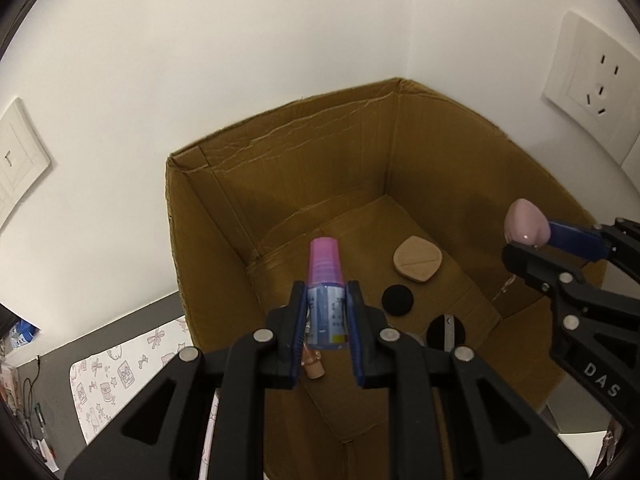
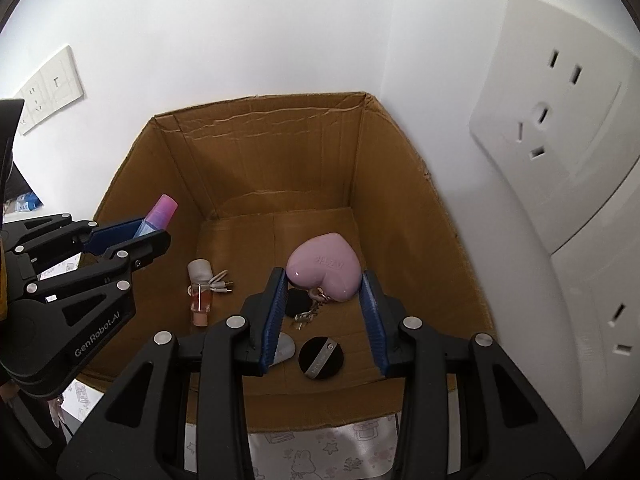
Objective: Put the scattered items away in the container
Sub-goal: 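Open both tools over the box to drop the keychain and bottle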
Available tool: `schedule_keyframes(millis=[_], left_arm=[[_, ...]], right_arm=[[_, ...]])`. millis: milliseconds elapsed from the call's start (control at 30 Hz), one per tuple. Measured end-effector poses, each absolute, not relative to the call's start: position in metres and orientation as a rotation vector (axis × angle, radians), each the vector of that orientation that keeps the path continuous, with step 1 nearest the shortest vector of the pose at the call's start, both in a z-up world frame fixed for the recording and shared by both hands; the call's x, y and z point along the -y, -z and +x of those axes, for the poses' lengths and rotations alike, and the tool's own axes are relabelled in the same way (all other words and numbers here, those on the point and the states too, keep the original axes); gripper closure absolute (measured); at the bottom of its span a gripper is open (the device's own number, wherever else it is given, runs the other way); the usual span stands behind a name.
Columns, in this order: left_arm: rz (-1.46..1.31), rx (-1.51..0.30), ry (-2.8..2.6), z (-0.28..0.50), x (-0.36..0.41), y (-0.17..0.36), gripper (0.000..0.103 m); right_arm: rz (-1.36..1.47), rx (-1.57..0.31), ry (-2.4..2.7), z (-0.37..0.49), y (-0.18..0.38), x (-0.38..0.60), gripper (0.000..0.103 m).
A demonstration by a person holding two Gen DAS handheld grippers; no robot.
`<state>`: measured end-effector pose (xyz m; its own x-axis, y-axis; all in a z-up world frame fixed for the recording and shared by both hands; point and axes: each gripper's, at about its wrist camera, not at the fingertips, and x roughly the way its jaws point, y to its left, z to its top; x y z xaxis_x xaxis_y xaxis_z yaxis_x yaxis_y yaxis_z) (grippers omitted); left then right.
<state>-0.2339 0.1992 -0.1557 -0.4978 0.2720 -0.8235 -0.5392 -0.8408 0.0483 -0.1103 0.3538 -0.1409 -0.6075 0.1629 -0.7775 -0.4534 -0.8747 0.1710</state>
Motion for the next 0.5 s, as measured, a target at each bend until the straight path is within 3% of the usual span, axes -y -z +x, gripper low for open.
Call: schedule_keyframes(millis=[100, 133, 167, 200, 233, 267, 500], left_arm=[[-1.209, -0.438, -2.367, -0.236, -0.201, 0.157, 0.082], [-1.211, -0.462, -2.389, -0.234, -0.201, 0.156, 0.072], [-1.216, -0.480, -2.411, -0.234, -0.201, 0.156, 0.054], [-1.226, -0.476, -2.423, -0.235, -0.200, 0.154, 0.045], [-1.237, -0.461, -2.424, -0.236, -0.198, 0.153, 0.036], [-1.250, -0.444, -2.419, -0.237, -0.196, 0.153, 0.032], [-1.329, -0.464, -2.389, -0.235, -0.196, 0.152, 0.031]], right_arm=[[-1.166, -0.510, -2.482, -0.114, 0.146, -0.354, 0.064], [-1.180, -0.512, -2.476, -0.115, 0.147, -0.354, 0.064], [-1.202, -0.514, -2.467, -0.116, 0.149, -0.354, 0.060], [-1.214, -0.516, -2.456, -0.116, 0.150, -0.353, 0.039], [-1.217, -0.517, -2.443, -0.116, 0.150, -0.353, 0.025], [-1.213, -0.514, -2.432, -0.115, 0.149, -0.353, 0.004], [-1.218, -0.527, -2.412, -0.106, 0.143, -0.352, 0.001]])
